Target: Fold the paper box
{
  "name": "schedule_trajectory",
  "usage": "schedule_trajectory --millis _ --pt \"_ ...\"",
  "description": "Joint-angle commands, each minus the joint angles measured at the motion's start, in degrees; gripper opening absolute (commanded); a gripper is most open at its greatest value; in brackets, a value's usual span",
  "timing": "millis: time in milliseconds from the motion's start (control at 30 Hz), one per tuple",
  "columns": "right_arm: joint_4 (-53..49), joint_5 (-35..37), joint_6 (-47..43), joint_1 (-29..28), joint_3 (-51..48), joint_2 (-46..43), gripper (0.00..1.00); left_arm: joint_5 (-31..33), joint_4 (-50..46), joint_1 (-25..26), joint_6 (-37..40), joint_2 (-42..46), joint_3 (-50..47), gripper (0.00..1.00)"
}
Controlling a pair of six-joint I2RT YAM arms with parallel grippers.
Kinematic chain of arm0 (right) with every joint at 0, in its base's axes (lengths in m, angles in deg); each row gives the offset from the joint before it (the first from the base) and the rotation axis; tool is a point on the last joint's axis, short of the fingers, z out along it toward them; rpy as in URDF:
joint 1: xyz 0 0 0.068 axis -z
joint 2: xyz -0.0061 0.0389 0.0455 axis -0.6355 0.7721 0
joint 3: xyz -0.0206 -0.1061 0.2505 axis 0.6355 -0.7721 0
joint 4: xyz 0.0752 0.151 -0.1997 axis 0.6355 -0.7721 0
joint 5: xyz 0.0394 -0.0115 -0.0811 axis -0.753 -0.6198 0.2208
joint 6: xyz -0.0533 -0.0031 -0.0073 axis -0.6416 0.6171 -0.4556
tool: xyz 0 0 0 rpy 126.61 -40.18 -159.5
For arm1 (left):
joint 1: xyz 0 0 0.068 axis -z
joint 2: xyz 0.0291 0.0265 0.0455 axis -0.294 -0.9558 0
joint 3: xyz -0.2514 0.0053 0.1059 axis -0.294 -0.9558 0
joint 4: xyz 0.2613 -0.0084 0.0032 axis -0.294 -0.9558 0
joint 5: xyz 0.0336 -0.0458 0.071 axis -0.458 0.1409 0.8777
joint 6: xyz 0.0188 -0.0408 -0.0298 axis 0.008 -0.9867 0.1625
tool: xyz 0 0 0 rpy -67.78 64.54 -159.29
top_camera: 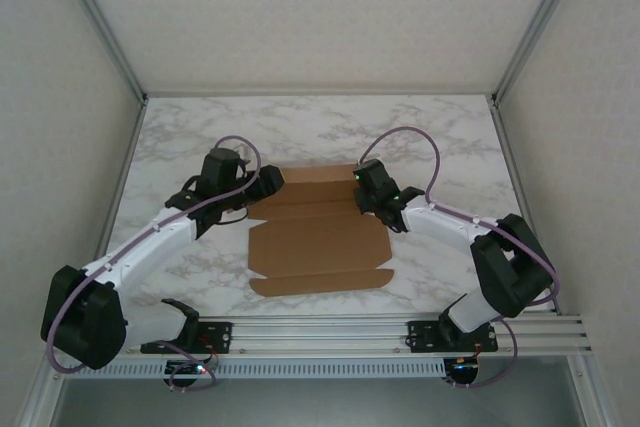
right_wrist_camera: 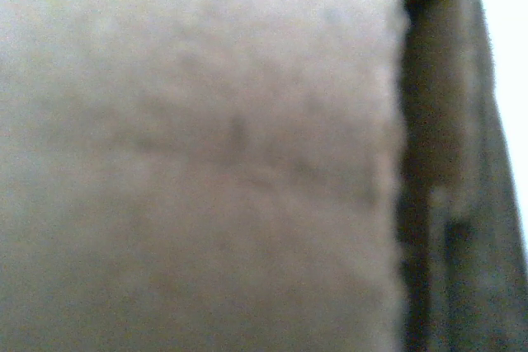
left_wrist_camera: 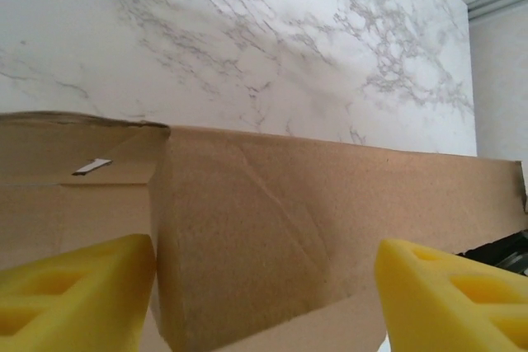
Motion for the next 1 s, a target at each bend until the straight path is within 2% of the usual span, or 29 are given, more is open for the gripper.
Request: schedule_trajectory --millis 0,533,967 --pt "-3.77 -1.18 -0.79 -0.83 -1.13 -1.41 0.0 -3.74 6.93 -0.48 -2.08 -0.38 -1.81 0.67" --pt "-2.35 -3.12 0.56 -1.09 -1.98 -2.28 0.0 -9.24 24.1 -1.46 -11.26 -1.69 -10.24 0.36" --pt "-2.56 -1.9 1.26 -1.0 -2.14 -3.17 0.0 -11.62 31.64 -2.95 -15.97 -0.56 -14.88 0.13"
